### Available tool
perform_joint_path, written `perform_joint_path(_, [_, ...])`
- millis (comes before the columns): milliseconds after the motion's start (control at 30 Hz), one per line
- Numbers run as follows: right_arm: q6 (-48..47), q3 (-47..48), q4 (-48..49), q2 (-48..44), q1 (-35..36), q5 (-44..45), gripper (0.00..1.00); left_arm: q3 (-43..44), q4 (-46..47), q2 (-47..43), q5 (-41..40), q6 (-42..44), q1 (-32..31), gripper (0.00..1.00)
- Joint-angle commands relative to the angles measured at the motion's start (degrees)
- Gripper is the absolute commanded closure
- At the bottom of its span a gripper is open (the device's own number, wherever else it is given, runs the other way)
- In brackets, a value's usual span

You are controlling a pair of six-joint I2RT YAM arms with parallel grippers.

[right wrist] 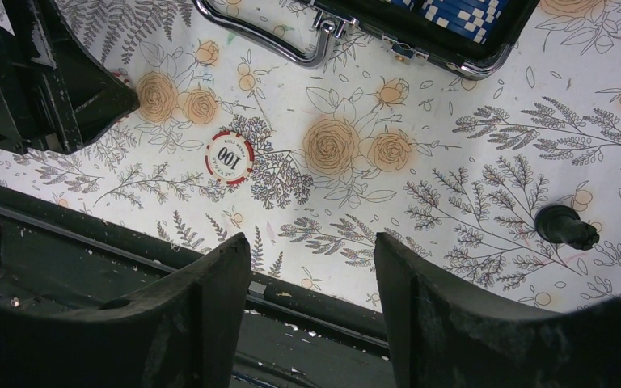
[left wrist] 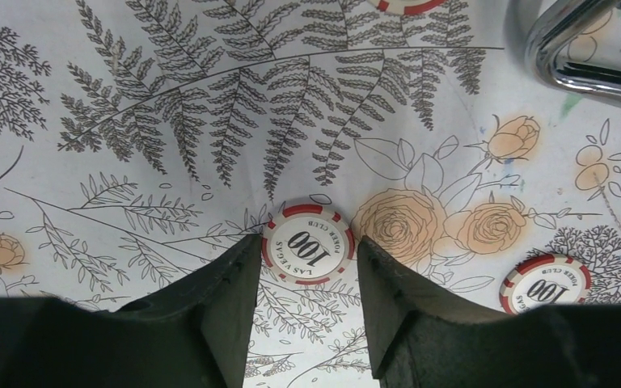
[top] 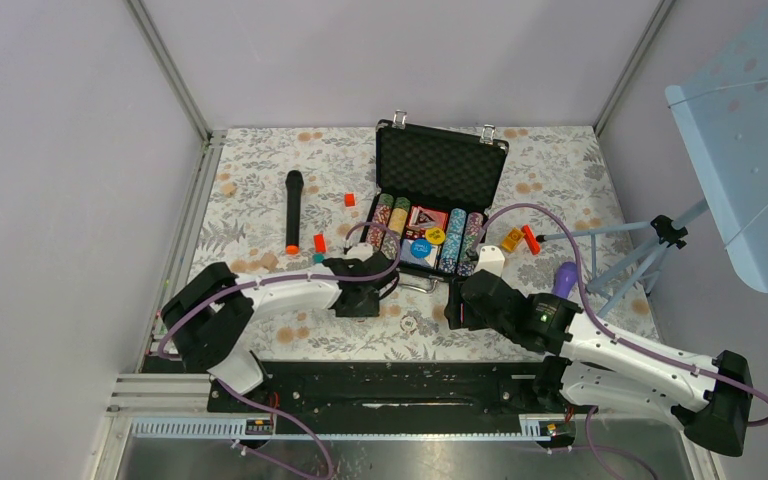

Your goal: Pack up texas hold em set

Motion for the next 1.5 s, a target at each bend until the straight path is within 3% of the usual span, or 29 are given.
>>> perform_joint_path(0, [0.95,-0.01,-0.51,0.06,-0.51,1.85,0.35,-0.48,-3.58,3.58,1.33,-1.48,-1.75,0.55])
perform_joint_path(367, [1.08,-0.29,-0.39,0.19,-0.51,1.92,0.35,-0.83,-4.87,4.01,0.6,-2.07,-2.85,0.64])
perform_joint_path(1133, [5.93,-2.53,6.99,4.45,-2.62,-4.61,0.34,10.48,-11.38,-0.29,-3.32,1.44,-2.73,0.62])
perform_joint_path(1200, [5.88,-2.43,7.11,4.58,-2.66,-4.85,0.34,8.02,-10.55,-2.53,-3.61,0.41,-1.98,0.59])
perform_joint_path(1367, [5.79,-2.71,7.33,4.8,-2.7,-5.34,0.34,-2.41,-5.59,-10.1,-0.79,-1.02,3.38,0.33])
perform_joint_path(1467, [5.77,-3.1,7.81,5.3,-2.79,-5.74,0.34,-5.44,-4.11,-13.56,-0.18,-0.87,4.51,0.27])
